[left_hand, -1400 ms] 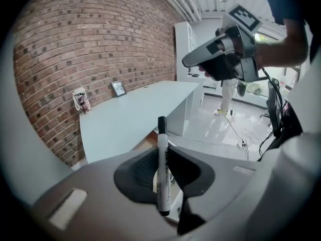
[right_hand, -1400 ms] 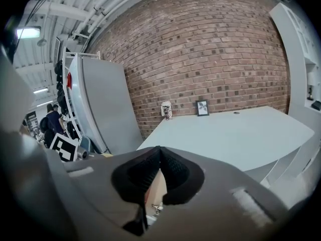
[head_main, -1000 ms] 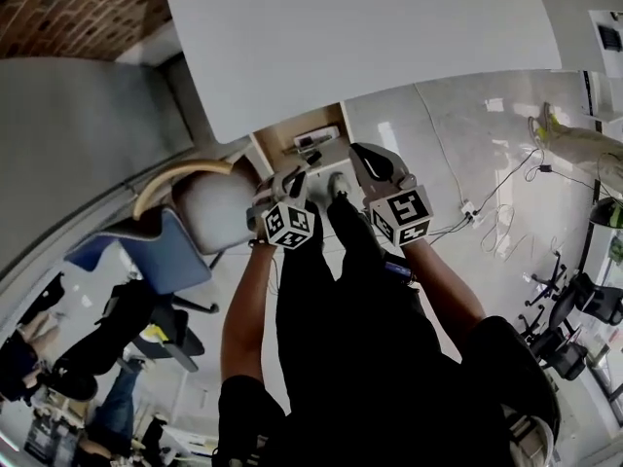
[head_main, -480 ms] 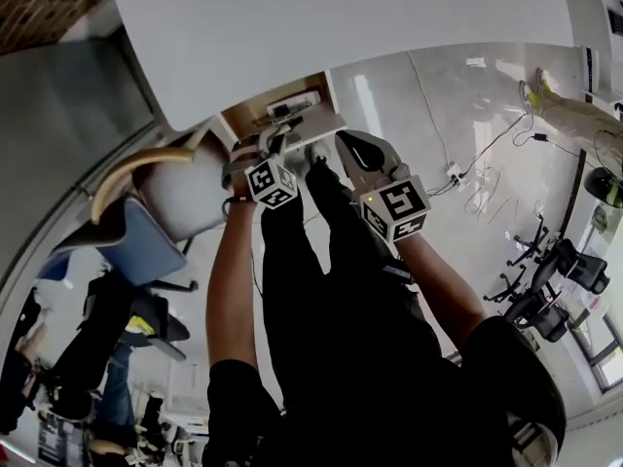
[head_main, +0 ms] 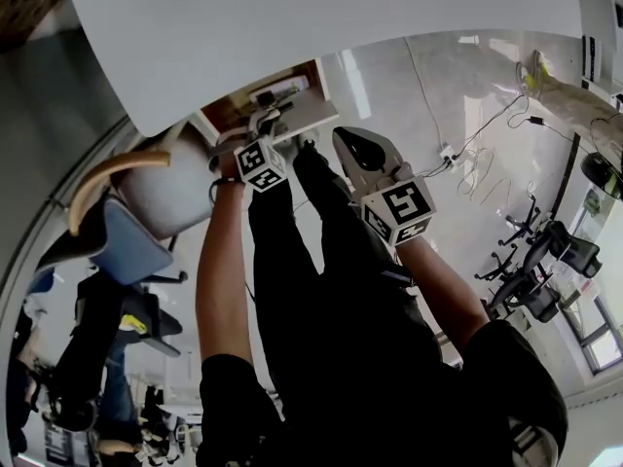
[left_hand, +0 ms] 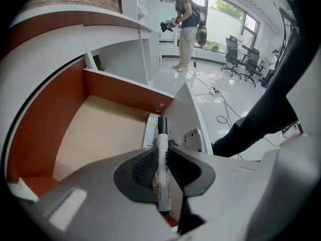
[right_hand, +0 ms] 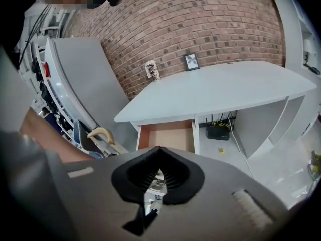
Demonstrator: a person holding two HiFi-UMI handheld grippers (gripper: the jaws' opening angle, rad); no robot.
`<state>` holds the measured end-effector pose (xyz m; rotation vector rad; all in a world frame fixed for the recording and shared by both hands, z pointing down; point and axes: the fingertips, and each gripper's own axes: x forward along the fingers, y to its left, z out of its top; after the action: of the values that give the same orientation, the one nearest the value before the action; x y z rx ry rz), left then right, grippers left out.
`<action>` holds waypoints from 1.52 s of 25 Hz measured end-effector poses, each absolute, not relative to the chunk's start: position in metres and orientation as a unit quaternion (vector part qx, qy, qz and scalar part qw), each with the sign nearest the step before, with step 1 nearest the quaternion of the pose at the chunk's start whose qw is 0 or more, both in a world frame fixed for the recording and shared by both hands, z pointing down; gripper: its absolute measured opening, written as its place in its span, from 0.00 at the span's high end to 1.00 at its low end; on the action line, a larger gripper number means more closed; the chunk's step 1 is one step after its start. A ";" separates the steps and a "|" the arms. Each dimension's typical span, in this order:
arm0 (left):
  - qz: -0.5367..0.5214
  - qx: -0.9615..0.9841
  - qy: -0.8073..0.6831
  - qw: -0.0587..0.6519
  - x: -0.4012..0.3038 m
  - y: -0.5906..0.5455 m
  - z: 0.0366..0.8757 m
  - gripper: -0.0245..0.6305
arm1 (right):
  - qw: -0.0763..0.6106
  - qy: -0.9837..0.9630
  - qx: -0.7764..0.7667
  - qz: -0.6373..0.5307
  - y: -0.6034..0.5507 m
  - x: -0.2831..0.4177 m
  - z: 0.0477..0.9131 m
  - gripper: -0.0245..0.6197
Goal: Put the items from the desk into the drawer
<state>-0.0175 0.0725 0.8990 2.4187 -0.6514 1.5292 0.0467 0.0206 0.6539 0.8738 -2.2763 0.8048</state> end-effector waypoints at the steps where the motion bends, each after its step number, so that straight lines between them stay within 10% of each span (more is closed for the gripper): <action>1: 0.520 0.819 -0.218 0.104 -0.018 0.074 0.904 0.83 | 0.284 -0.849 0.326 0.302 0.021 0.047 0.656 0.95; 26: 0.531 0.795 -0.237 0.171 -0.032 0.073 0.917 0.71 | 0.286 -0.845 0.332 0.305 0.024 0.058 0.660 0.95; 38: 0.465 0.786 -0.358 0.197 -0.048 0.079 0.840 0.94 | 0.267 -0.862 0.332 0.277 0.034 0.061 0.619 0.95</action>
<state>-0.0484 0.0794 0.8398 2.2005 -1.0012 1.3019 0.0607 0.0339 0.6190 0.8960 -2.3259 0.7471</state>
